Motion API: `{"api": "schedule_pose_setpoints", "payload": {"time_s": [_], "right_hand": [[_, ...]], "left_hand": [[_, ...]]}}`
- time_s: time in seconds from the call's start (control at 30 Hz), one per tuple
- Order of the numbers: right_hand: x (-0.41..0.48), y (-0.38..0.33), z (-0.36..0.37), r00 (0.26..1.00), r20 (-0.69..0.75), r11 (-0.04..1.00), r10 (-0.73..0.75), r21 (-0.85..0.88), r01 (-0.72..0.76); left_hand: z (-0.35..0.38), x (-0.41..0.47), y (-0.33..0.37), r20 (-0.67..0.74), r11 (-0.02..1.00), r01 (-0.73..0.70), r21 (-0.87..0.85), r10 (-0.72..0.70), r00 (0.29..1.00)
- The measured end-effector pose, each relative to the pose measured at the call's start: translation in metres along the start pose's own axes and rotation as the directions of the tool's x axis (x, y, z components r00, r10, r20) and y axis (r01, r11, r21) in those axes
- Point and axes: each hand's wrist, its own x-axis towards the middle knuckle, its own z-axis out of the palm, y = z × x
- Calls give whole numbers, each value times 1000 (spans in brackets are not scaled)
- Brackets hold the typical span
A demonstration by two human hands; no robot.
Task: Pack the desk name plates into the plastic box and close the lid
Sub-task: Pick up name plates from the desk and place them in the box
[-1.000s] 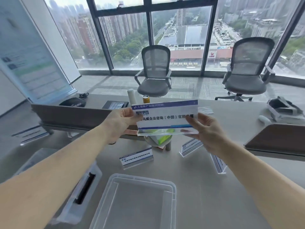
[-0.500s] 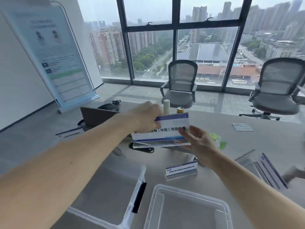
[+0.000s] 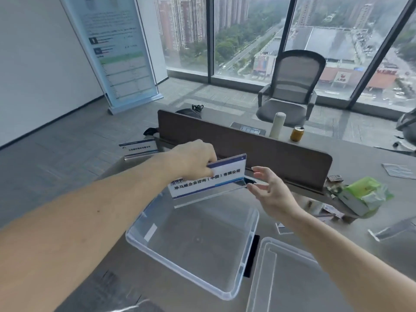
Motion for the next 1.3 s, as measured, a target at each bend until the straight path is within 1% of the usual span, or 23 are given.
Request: {"api": "schedule_pose_setpoints", "payload": {"time_s": [0.07, 0.17, 0.27, 0.33, 0.4, 0.47, 0.53, 0.6, 0.67, 0.73, 0.83, 0.97, 1.1, 1.2, 1.3], "right_hand": [[2, 17, 23, 997, 70, 993, -24, -116, 32], [2, 49, 55, 984, 178, 975, -13, -215, 52], [4, 80, 80, 956, 292, 951, -19, -292, 108], [5, 100, 92, 932, 363, 930, -5, -341, 138], [3, 117, 100, 916, 399, 911, 32, -388, 138], [-3, 129, 106, 913, 403, 897, 56, -422, 131], [-9, 136, 112, 902, 429, 830, 45, -519, 205], [-7, 139, 120, 869, 493, 766, 30, -570, 297], [-7, 141, 128, 852, 522, 761, 37, -568, 315], [-7, 144, 134, 862, 506, 724, 41, -610, 323], [-11, 150, 137, 879, 477, 658, 9, -665, 354], [-11, 152, 139, 878, 479, 644, 6, -673, 363], [-12, 152, 139, 874, 486, 621, 10, -688, 376], [-12, 152, 139, 871, 491, 614, 22, -694, 376], [-12, 151, 140, 874, 486, 620, 21, -692, 369]], "left_hand": [[27, 1, -22, 23, 996, 87, 9, -87, 996], [74, 3, -50, 89, 975, 223, -20, -220, 971], [123, 10, -79, 142, 931, 361, -57, -350, 926], [151, 15, -92, 168, 903, 424, -70, -409, 897], [179, 18, -102, 204, 874, 480, -78, -458, 865], [206, 19, -110, 226, 841, 535, -76, -508, 831], [230, 23, -117, 229, 813, 577, -82, -548, 805], [250, 27, -122, 241, 795, 601, -78, -570, 786], [265, 32, -126, 243, 784, 617, -73, -586, 773], [276, 37, -130, 250, 779, 623, -74, -590, 768], [288, 41, -137, 250, 777, 623, -92, -587, 770], [291, 43, -142, 229, 798, 597, -82, -568, 790], [289, 41, -144, 195, 836, 549, 14, -541, 818], [287, 40, -148, 148, 829, 555, 76, -559, 816], [286, 38, -155, 106, 798, 587, 134, -601, 792]]}}
